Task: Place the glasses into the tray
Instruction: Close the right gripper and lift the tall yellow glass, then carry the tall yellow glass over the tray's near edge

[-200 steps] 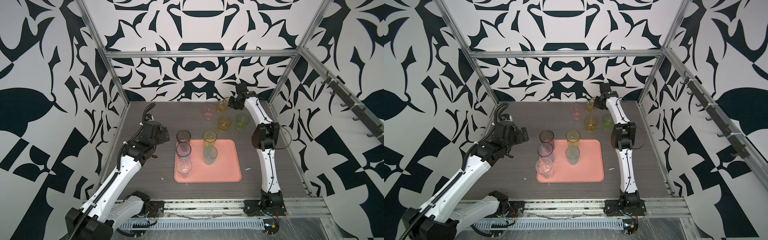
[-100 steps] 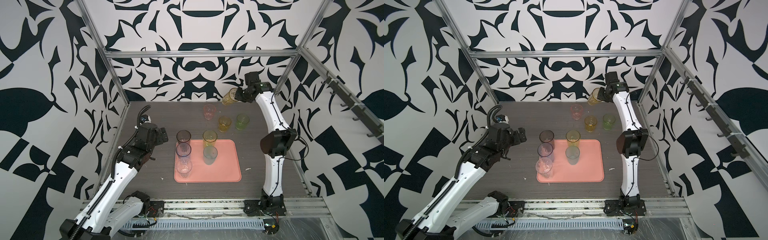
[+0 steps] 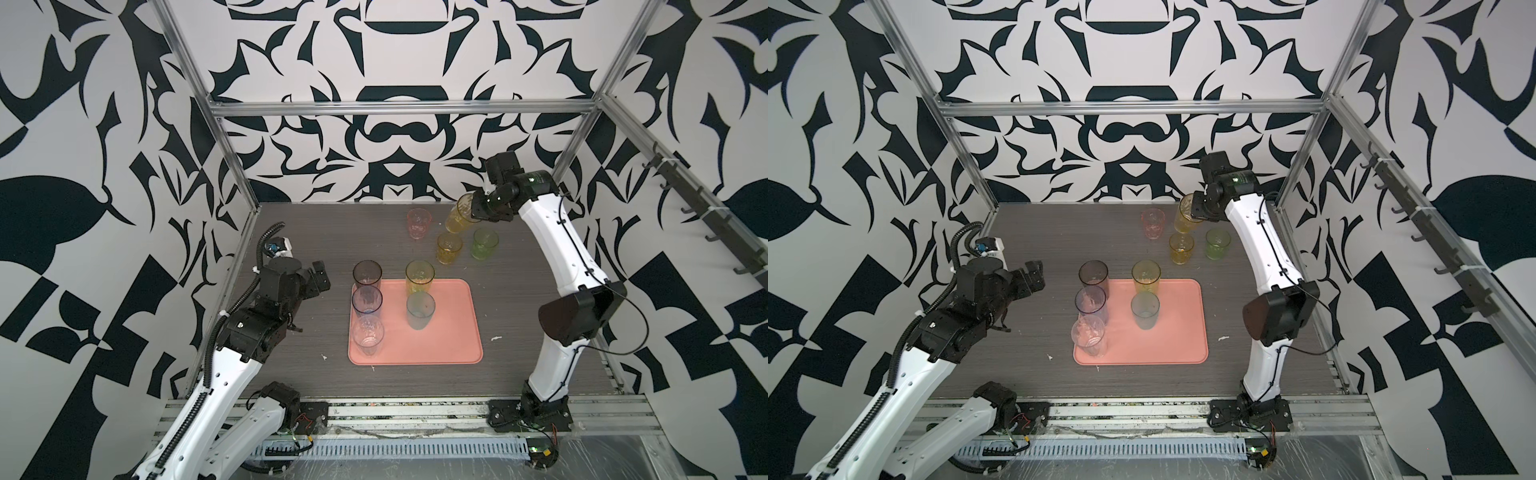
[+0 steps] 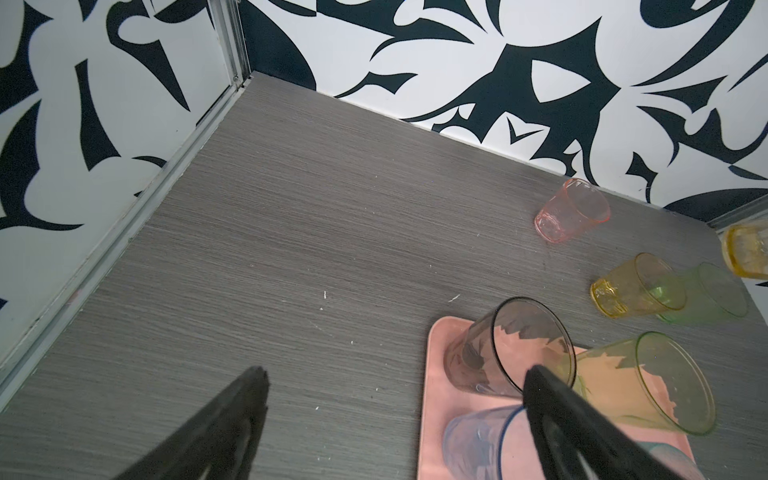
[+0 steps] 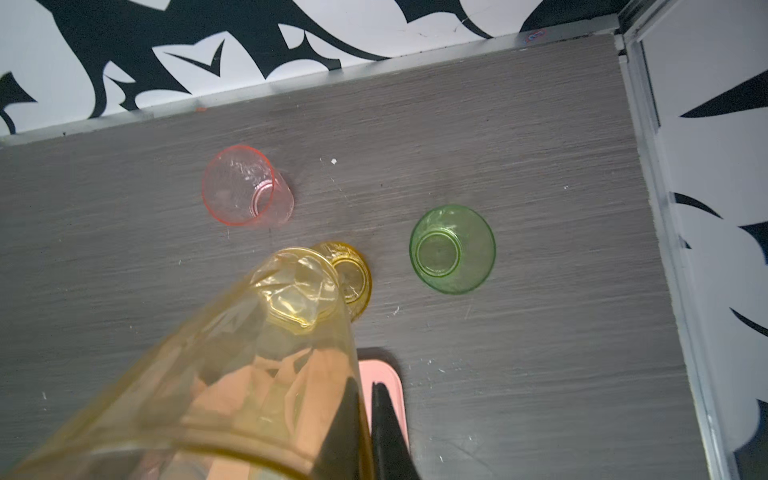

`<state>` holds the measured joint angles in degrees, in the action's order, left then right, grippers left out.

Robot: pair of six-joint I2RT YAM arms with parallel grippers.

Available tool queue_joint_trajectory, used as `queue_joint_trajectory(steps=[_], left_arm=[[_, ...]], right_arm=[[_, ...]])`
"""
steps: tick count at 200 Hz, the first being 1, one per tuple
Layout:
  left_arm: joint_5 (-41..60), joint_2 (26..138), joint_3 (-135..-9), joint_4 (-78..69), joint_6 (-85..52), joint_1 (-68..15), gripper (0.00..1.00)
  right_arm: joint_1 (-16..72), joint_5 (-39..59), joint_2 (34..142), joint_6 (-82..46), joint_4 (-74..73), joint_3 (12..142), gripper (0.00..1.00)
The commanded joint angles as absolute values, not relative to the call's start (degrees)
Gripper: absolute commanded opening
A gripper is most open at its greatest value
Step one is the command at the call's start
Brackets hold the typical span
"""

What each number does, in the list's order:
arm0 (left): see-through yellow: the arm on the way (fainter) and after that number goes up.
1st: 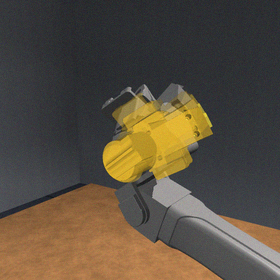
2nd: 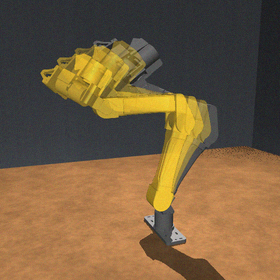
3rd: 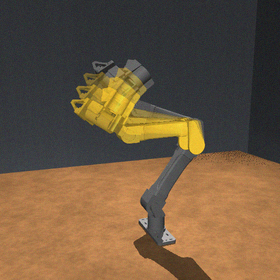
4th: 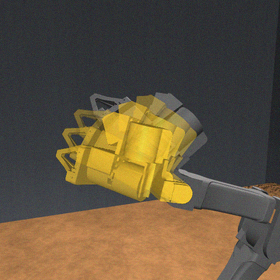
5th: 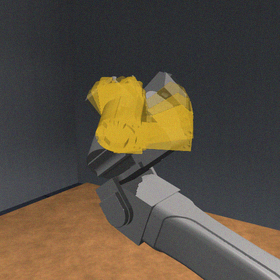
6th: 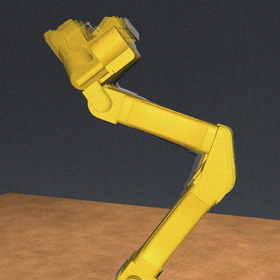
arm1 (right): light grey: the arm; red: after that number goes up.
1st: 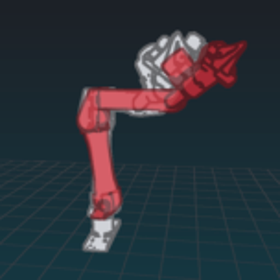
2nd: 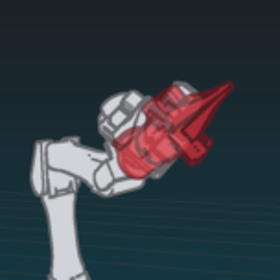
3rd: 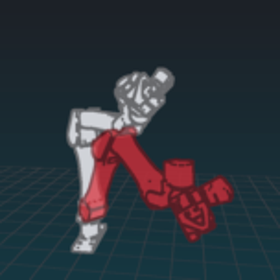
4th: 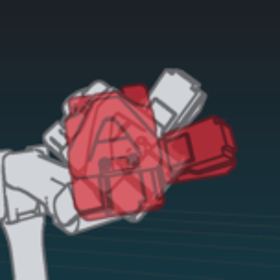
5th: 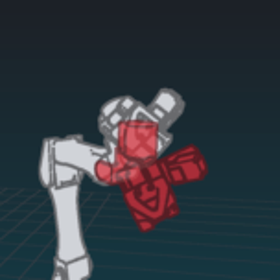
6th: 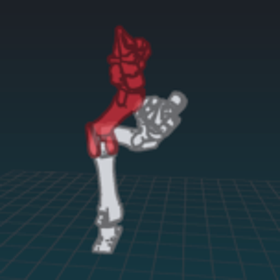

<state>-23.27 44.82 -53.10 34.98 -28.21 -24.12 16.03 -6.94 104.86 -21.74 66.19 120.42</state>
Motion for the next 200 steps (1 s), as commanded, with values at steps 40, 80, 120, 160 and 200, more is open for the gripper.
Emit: queue_joint_trajectory(steps=[40, 80, 120, 160, 200], left_arm=[[-20.8, 40.9, -51.0, 37.4, -29.4, -23.9, 0.99], [-20.0, 40.9, -51.0, 38.0, -29.0, -24.0, 0.99], [-19.8, 41.0, -50.6, 37.8, -28.7, -24.0, 0.99], [-19.5, 42.3, -50.8, 38.0, -28.3, -24.0, 0.99], [-19.5, 42.6, -50.5, 37.7, -28.5, -24.0, 0.99]], right_arm=[[20.0, -13.4, 85.4, -22.2, 61.8, 101.9, 0.0], [22.0, -11.6, 77.1, -24.0, 62.1, 92.2, 0.0], [23.9, -9.5, 71.4, -26.2, 63.4, 85.4, 0.0], [27.2, -10.2, 67.5, -27.9, 64.8, 80.3, 0.0], [30.9, -12.8, 65.9, -30.0, 67.3, 77.3, 0.0]])
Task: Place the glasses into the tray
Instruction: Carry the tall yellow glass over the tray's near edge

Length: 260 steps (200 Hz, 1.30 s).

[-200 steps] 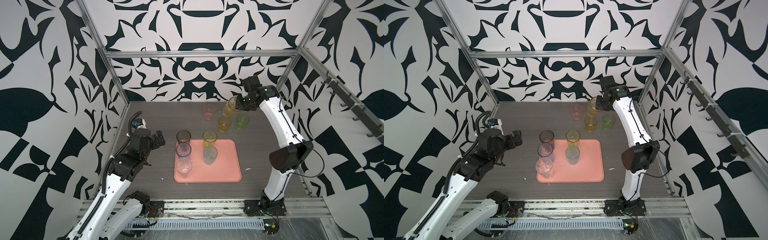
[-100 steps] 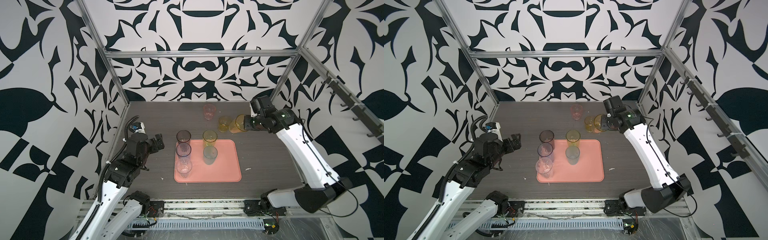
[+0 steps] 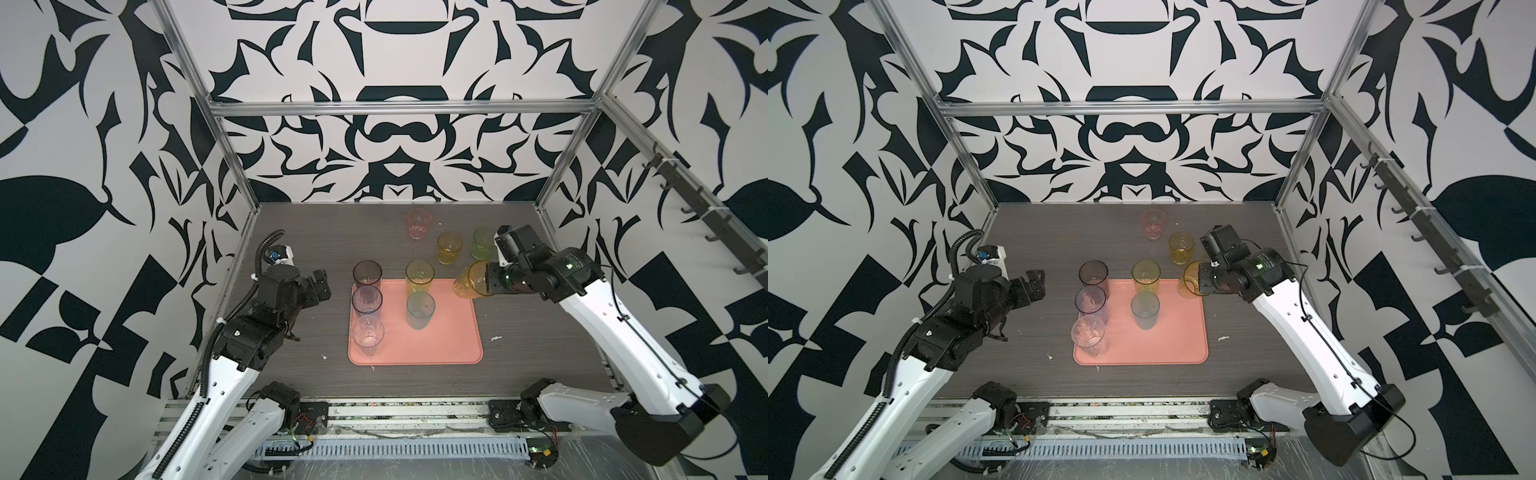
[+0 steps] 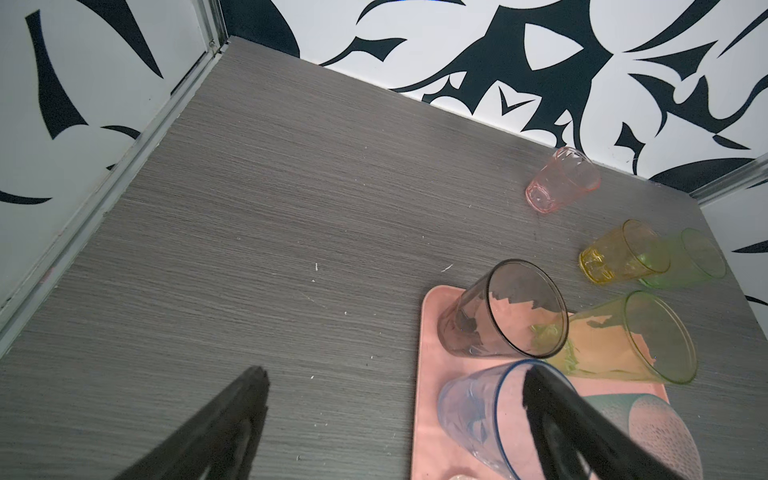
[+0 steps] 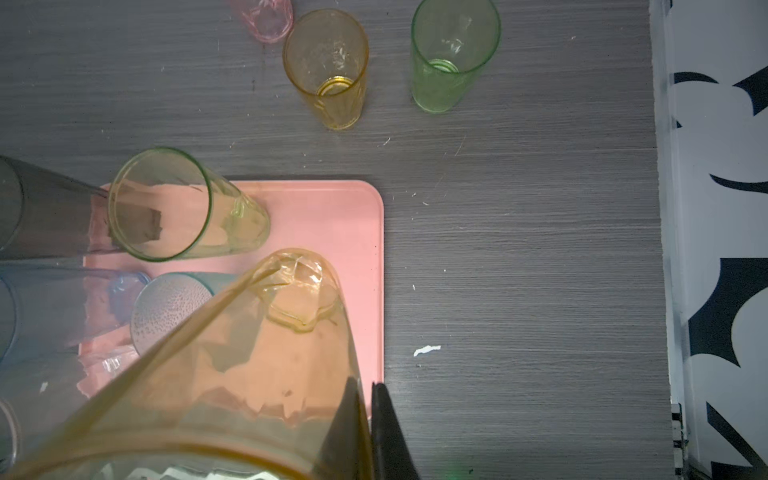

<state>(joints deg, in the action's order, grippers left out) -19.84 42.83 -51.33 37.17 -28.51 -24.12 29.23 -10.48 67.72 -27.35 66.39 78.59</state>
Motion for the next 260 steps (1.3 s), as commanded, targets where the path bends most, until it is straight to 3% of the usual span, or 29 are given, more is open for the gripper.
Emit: queue_joint_trajectory(steps=[1, 158, 260], left_arm=[[-19.5, 42.6, -50.5, 37.7, -28.5, -24.0, 0.99], [-19.5, 42.2, -48.9, 37.5, -28.7, -24.0, 0.99], [-19.4, 42.3, -48.3, 37.1, -29.1, -24.0, 1.0]], right_arm=[[31.1, -12.8, 65.8, -30.1, 67.4, 77.2, 0.0], [46.4, -15.3, 66.6, -41.5, 69.5, 68.1, 0.0], [56.1, -14.0, 75.2, -46.4, 63.5, 67.1, 0.0]])
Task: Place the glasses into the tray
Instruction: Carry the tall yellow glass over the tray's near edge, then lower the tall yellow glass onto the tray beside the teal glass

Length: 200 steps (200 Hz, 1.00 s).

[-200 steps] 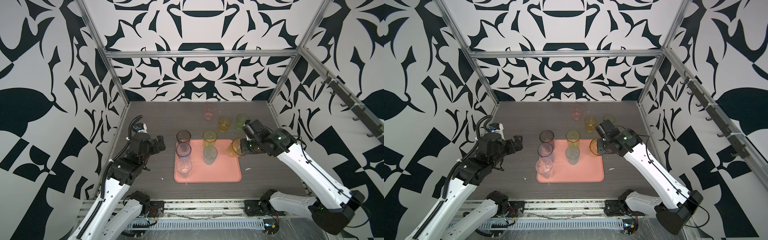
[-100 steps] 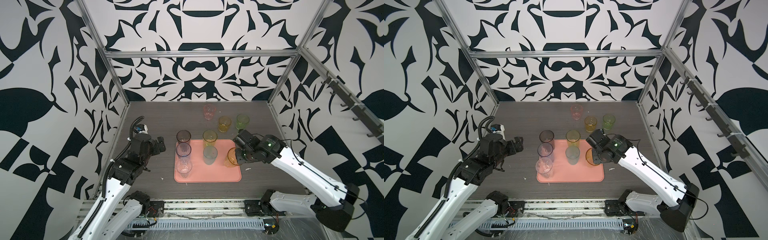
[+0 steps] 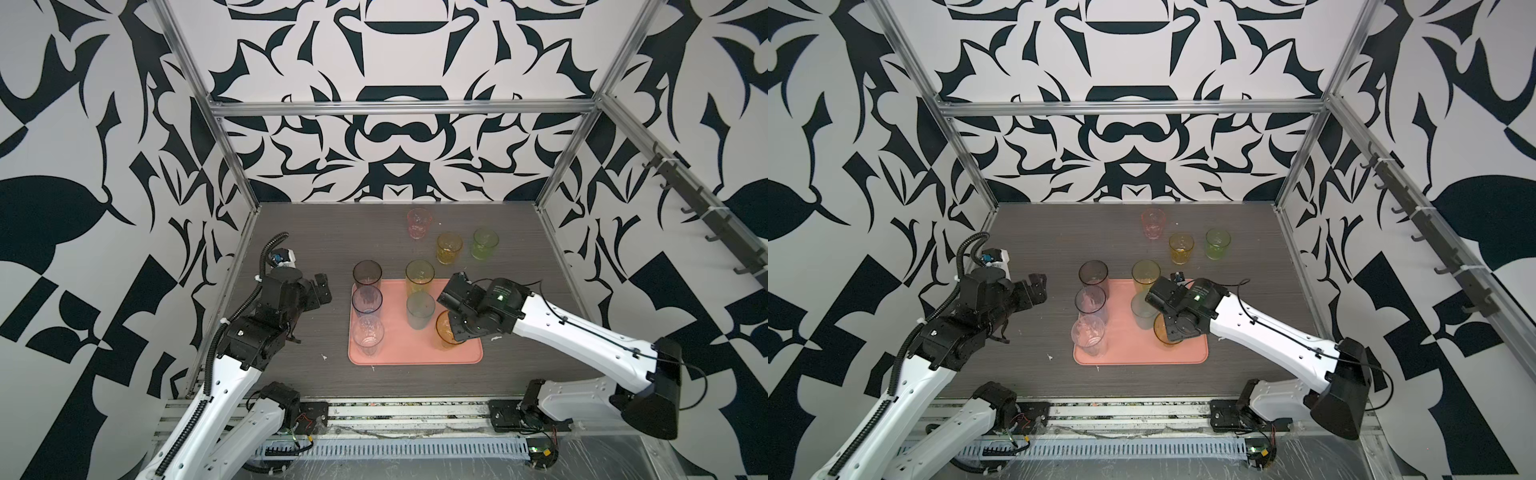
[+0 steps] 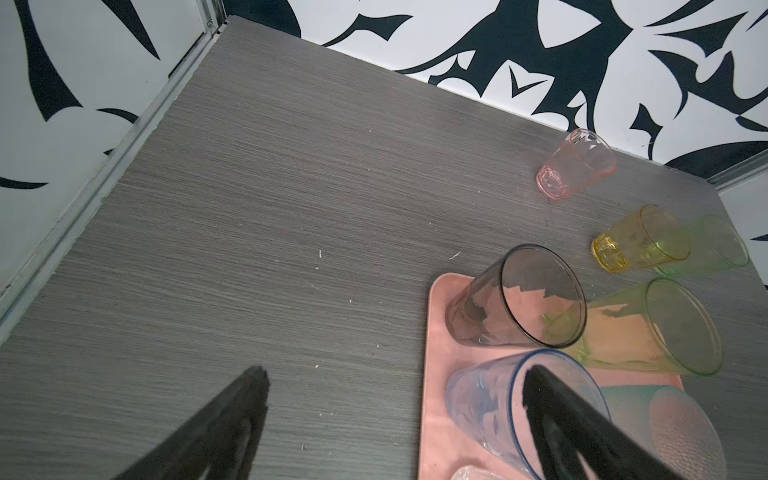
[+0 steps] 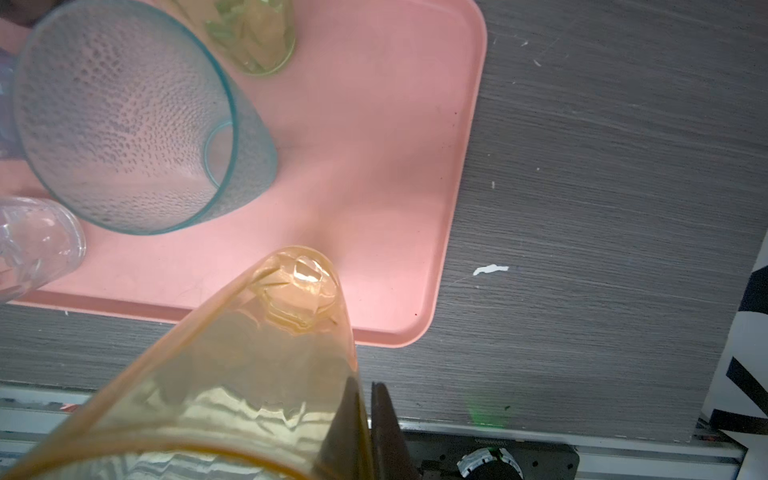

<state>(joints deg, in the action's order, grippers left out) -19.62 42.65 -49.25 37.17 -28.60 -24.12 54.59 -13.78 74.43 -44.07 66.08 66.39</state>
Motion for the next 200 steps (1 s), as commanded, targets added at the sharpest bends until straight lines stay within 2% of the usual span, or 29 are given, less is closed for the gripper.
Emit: queue_joint_trajectory(steps=[1, 65, 200], left_arm=[[-19.3, 42.3, -48.3, 37.2, -29.1, -24.0, 1.0], [-19.2, 42.1, -48.3, 37.2, -29.1, -24.0, 1.0], [-19.1, 41.7, -48.2, 37.2, -29.2, -24.0, 0.99]], right_arm=[[56.2, -14.0, 75.3, -46.4, 63.4, 67.1, 0.0], [59.4, -13.5, 81.0, -47.3, 61.5, 68.6, 0.0], [60.9, -12.4, 84.9, -47.5, 58.2, 69.3, 0.0]])
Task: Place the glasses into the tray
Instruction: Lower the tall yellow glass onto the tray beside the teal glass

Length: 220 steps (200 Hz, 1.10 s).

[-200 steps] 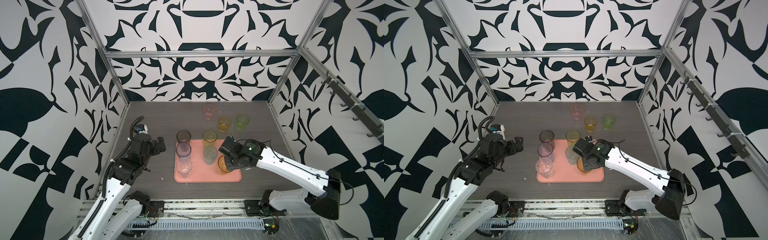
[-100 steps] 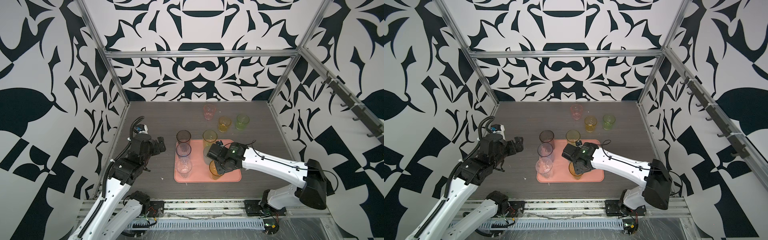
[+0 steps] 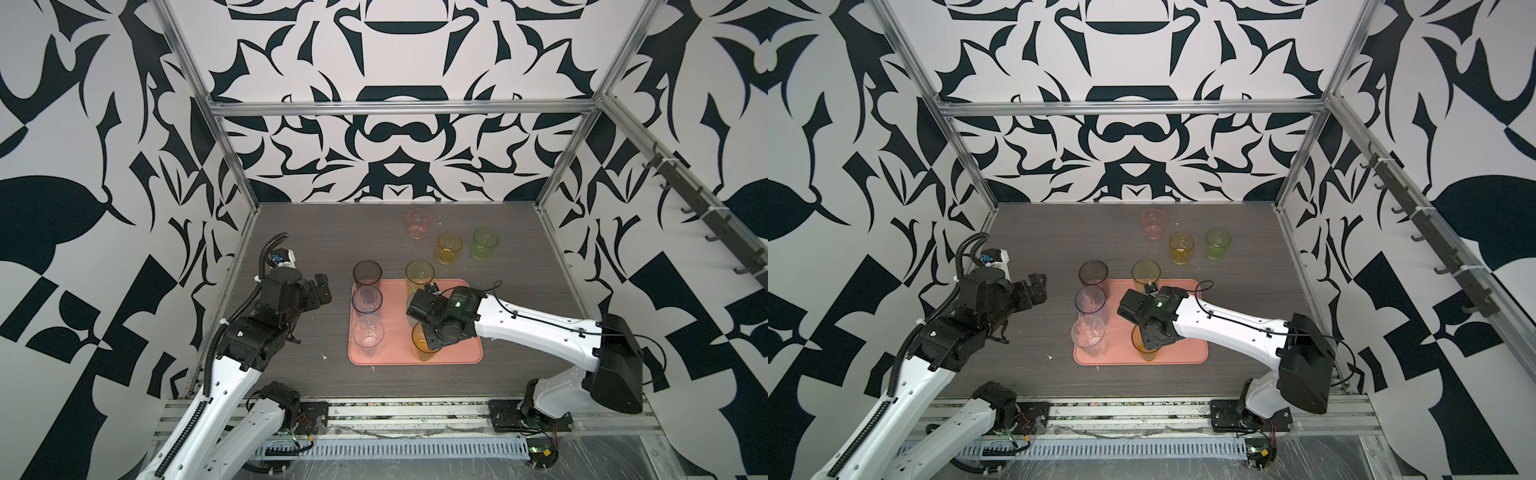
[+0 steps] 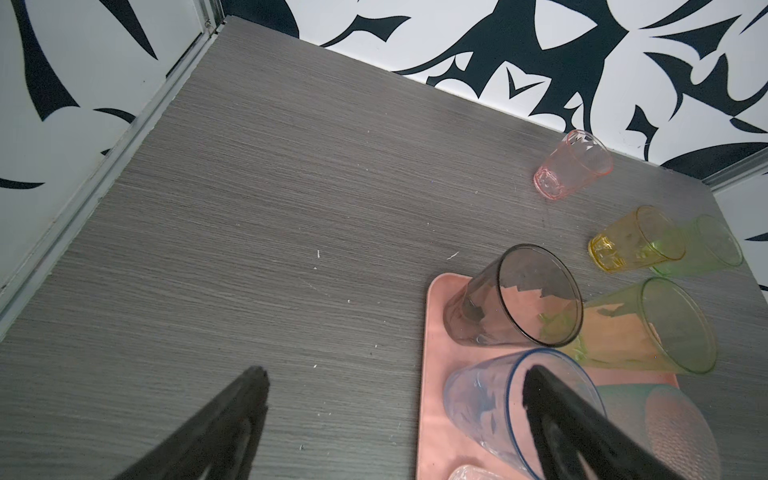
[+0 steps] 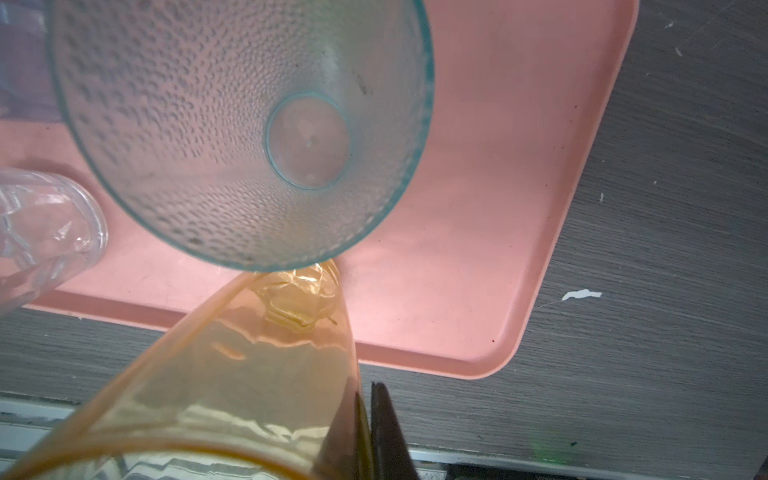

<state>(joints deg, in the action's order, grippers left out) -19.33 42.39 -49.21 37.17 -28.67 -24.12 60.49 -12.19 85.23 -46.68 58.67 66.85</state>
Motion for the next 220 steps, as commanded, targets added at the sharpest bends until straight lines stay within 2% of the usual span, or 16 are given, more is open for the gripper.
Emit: queue_joint_trajectory(steps=[1, 15, 57, 78, 132, 220], left_arm=[[-19.1, 41.7, -48.2, 37.2, -29.2, -24.0, 0.99], [-19.1, 41.7, -48.2, 37.2, -29.2, -24.0, 0.99], [-19.1, 41.7, -48.2, 37.2, -29.2, -23.9, 0.99], [-19.1, 41.9, -48.2, 37.3, -29.2, -24.0, 1.0], [-19.3, 41.8, -48.4, 37.6, -29.1, -24.0, 0.99], [-19.7, 41.6, -48.7, 38.1, -29.0, -23.9, 0.99]], right_arm=[[60.9, -12.4, 84.9, -47.5, 58.2, 69.3, 0.0], [60.9, -12.3, 85.1, -47.5, 58.1, 69.3, 0.01], [61.0, -12.6, 85.2, -47.4, 58.2, 69.4, 0.19], [61.0, -13.1, 85.1, -46.9, 58.7, 70.2, 0.21], [61.0, -14.7, 84.3, -46.2, 60.7, 73.0, 0.41], [61.0, -17.4, 81.4, -42.7, 66.3, 78.3, 0.53]])
